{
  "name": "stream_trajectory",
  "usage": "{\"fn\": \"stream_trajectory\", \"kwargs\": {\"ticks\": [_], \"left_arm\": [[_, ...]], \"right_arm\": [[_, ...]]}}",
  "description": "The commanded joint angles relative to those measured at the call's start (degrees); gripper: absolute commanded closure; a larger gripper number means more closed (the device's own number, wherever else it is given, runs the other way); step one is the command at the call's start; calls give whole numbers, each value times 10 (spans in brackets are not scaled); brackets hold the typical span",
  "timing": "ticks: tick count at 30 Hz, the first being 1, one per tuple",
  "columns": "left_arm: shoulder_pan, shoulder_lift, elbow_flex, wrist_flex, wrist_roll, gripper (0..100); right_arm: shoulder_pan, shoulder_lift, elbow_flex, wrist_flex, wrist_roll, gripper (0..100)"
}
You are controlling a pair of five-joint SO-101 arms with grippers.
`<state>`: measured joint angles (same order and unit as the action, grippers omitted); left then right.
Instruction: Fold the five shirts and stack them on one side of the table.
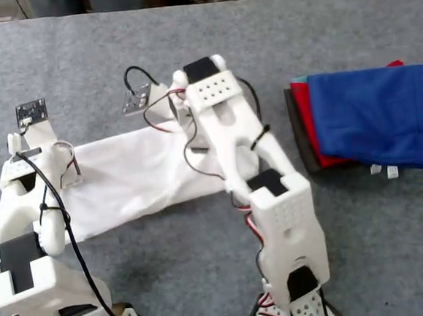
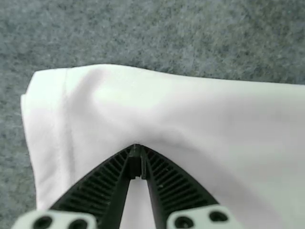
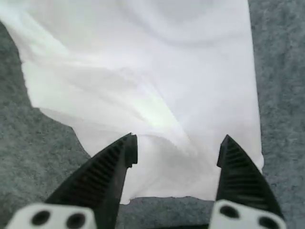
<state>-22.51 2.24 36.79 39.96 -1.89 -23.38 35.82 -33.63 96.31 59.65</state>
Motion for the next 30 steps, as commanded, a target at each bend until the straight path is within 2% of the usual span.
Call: {"fn": "stream_trajectory", "kwargs": {"ticks": [1, 5, 8, 10, 14, 20, 25, 30], "left_arm": [[0, -8, 2, -14, 0, 971], [0, -8, 2, -14, 1, 971], [0, -8, 2, -14, 2, 971], [0, -8, 2, -14, 2, 971], [0, -8, 2, -14, 2, 971], [0, -10, 2, -14, 3, 971], [-7, -11, 3, -14, 3, 971], [-12, -11, 3, -14, 3, 971]], "right_arm": [[24, -7, -62, 13, -25, 720], [62, -8, -117, 51, -61, 819], [78, -27, -100, 50, -76, 993], [82, -56, -45, 50, -83, 953], [76, -148, 131, 47, -80, 985], [0, -232, 340, -46, -82, 984], [-60, -198, 360, -163, -83, 984], [-68, -131, 339, -280, -83, 984]]}}
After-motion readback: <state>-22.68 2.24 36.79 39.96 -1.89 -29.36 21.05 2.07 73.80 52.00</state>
